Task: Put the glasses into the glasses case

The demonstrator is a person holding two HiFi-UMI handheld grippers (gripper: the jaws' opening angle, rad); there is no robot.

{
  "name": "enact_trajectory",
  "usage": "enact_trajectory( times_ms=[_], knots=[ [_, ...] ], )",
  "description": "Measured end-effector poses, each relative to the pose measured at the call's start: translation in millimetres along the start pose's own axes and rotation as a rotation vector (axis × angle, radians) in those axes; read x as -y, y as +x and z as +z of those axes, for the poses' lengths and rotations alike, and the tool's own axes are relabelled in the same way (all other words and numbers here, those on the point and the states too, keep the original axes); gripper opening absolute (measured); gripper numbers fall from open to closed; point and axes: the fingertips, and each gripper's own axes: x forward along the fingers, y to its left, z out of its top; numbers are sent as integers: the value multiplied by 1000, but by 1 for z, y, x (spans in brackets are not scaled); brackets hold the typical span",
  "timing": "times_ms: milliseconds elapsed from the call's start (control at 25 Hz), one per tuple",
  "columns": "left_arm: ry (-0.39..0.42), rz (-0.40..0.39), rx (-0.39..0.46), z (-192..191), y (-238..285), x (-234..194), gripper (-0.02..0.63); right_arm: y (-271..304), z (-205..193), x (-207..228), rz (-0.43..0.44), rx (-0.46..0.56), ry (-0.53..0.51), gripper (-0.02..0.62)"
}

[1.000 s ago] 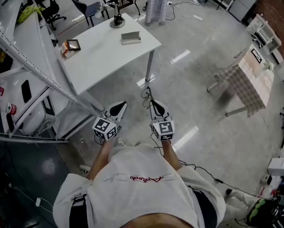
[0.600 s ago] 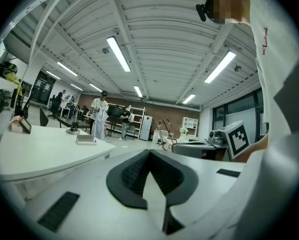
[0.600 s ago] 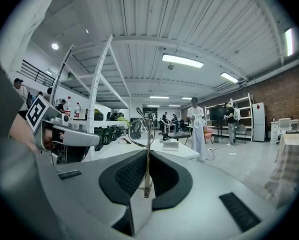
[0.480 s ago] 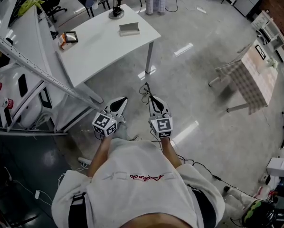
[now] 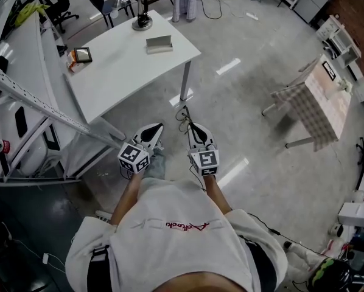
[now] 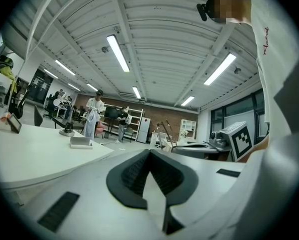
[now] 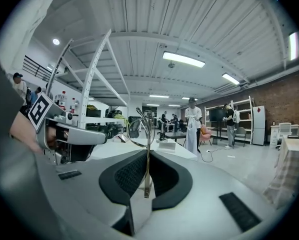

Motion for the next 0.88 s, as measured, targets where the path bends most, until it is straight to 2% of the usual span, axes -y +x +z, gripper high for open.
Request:
enact_trajectory(
  times_ms=[240,880],
  knots=[
    [-9,-19,20,15,40,-38,14,48,9,28,-4,-6,-26,11],
    [-25,-23,25,66,113,-176,14,203,36,72,-10,-39,-31,11]
  ],
)
